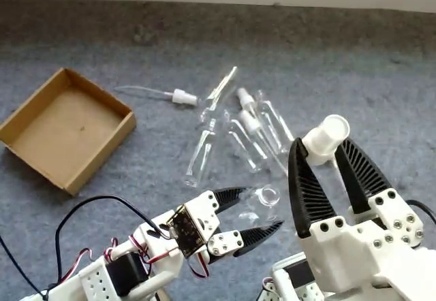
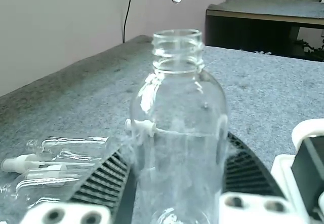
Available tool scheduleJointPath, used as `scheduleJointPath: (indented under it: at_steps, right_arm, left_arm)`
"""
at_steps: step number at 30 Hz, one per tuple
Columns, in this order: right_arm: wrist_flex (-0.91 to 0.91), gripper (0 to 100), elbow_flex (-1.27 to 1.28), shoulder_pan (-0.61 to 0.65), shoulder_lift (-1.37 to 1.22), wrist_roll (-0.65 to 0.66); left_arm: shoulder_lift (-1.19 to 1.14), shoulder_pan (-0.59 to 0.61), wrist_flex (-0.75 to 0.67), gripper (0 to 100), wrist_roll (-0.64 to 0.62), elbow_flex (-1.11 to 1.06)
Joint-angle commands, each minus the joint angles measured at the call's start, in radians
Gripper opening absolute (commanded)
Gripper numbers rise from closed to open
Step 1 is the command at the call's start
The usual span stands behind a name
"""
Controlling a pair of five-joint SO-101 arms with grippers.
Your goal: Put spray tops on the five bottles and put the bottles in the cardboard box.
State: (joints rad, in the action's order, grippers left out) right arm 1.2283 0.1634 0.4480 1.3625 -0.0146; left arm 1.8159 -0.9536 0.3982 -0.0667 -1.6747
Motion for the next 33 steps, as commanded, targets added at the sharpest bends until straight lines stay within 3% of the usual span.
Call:
scheduleJointPath:
  at_steps: [1,8,22,26,33]
  right_arm:
    - [-0.035,8.4,-0.042,0.03,0.001,0.008]
    - [-0.013,8.4,-0.042,0.177,0.001,0.008]
    - [0.122,8.4,-0.036,0.188,0.002,0.005]
    - [0.12,8.4,-0.036,0.188,0.002,-0.069]
    - [0.173,8.4,-0.033,0.185,0.002,-0.069]
  left_arm:
    - [0.012,-0.007,0.0,9,0.009,-0.021]
    - [0.012,-0.007,0.0,9,0.009,-0.021]
    - [0.012,-0.007,0.0,9,0.009,-0.021]
    - [0.012,-0.007,0.0,9,0.009,-0.021]
    - [0.012,-0.007,-0.006,9,0.009,-0.021]
